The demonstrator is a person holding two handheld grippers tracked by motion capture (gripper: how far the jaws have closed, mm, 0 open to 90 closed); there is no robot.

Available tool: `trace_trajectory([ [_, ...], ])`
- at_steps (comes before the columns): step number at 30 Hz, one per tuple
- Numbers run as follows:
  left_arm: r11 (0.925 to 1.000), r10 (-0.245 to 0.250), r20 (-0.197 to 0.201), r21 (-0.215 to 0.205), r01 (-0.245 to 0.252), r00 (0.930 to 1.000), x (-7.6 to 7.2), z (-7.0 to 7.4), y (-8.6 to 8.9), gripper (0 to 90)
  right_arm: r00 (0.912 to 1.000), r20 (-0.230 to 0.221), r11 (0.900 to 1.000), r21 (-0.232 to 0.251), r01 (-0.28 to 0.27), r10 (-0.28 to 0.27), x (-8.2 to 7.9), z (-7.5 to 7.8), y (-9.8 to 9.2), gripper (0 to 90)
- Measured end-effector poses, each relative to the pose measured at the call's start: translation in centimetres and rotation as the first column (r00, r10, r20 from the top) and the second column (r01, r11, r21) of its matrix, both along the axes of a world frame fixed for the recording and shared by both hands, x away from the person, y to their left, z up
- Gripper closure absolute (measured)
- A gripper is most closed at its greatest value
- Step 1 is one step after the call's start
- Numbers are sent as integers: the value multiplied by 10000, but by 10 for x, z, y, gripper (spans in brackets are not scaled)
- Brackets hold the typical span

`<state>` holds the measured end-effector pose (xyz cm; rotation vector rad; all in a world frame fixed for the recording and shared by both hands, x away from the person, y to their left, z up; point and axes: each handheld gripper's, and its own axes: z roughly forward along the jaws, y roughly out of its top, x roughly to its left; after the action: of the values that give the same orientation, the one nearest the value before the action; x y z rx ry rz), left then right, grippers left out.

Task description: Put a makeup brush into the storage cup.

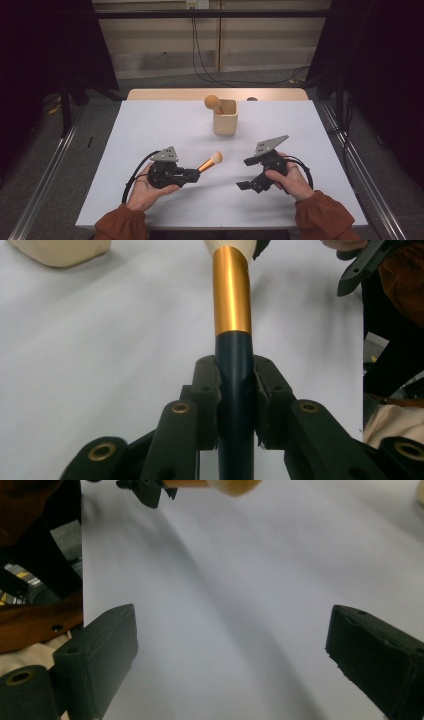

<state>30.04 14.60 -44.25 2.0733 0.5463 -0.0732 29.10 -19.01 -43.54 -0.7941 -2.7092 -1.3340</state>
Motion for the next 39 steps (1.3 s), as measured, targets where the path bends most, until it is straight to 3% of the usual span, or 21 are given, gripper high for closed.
trace_trajectory([
  [8,9977,216,97,-649,-209,9997,-1,-1,3,746,9989,77,9977,513,448,-452,-4,-8,-3,67],
  [13,9931,308,119,-1132,-292,9995,-3,2,0,746,9973,375,9925,1068,594,-637,-8,-7,-1,63],
  [20,9819,552,531,-1841,-446,9971,-4,6,1,746,9914,836,9758,2025,822,-1008,-14,-8,4,49],
  [26,9704,673,780,-2367,-471,9947,-7,6,-3,746,9812,1412,9645,2469,940,-1317,-15,-6,6,40],
  [29,9635,779,882,-2625,-523,9930,-7,7,-6,746,9791,1402,9604,2570,1074,-1471,-16,-5,7,40],
  [32,9562,667,913,-2902,-375,9936,-7,8,-9,746,9784,1274,9436,3099,1166,-1627,-15,-4,7,39],
  [35,9570,549,1019,-2891,-233,9933,-8,11,-14,745,9764,1341,9296,3507,1132,-1695,-16,0,8,39],
  [39,9548,509,1208,-2971,-128,9914,-9,13,-18,745,9748,1461,9232,3699,1044,-1687,-18,7,10,36],
])
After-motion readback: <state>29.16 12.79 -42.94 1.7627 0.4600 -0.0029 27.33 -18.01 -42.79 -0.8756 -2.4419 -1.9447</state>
